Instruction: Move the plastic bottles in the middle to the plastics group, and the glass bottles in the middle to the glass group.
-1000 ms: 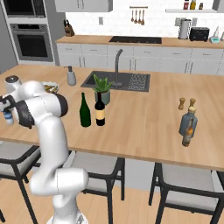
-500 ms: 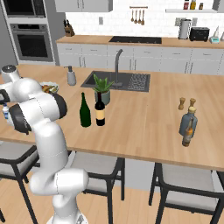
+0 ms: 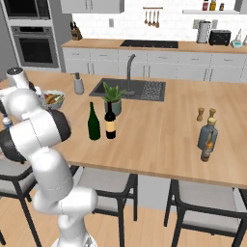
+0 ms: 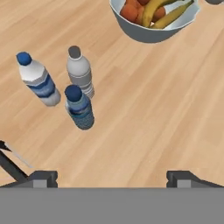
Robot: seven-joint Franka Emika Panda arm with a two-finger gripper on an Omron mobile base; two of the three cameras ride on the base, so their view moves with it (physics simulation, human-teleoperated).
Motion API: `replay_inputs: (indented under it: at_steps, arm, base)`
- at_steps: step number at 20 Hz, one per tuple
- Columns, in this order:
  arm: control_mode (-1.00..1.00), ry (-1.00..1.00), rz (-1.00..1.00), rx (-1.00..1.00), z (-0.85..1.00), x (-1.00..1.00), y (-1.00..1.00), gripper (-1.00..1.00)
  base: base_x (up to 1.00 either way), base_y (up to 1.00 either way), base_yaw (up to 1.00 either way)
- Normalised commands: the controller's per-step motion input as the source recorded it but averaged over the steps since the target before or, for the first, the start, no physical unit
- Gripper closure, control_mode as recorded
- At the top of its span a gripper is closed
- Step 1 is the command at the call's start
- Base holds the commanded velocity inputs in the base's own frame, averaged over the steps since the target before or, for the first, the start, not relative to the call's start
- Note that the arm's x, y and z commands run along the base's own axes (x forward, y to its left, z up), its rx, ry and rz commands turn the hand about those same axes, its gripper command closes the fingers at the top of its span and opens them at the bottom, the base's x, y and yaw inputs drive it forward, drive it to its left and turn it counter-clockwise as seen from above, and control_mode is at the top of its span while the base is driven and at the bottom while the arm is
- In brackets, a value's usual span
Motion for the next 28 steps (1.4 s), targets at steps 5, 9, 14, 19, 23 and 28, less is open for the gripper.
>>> replay_inputs:
  at_steps: [5, 9, 14, 19, 23, 28]
  arm:
    - [-1.00, 0.00, -0.08, 0.00, 0.15, -0.37, -0.93, -1.00]
    - [-1.00, -0.02, -0.16, 0.00, 0.27, -0.25, -0.84, -1.00]
    - [-1.00, -0.05, -0.26, 0.02, 0.36, -0.21, -0.76, -1.00]
    - [-1.00, -0.04, -0.24, 0.00, 0.29, -0.17, -0.84, -1.00]
    - [-1.00, 0.00, -0.25, 0.02, 0.20, -0.01, -0.78, -1.00]
    - [-1.00, 0.00, -0.18, 0.03, 0.18, 0.04, -0.72, -1.00]
  base:
    - [0.00, 0.00, 0.00]
    - [0.00, 0.00, 0.00]
    - [0.00, 0.00, 0.00]
    - [0.00, 0.00, 0.00]
    - [0.00, 0.00, 0.00]
    - [0.00, 0.00, 0.00]
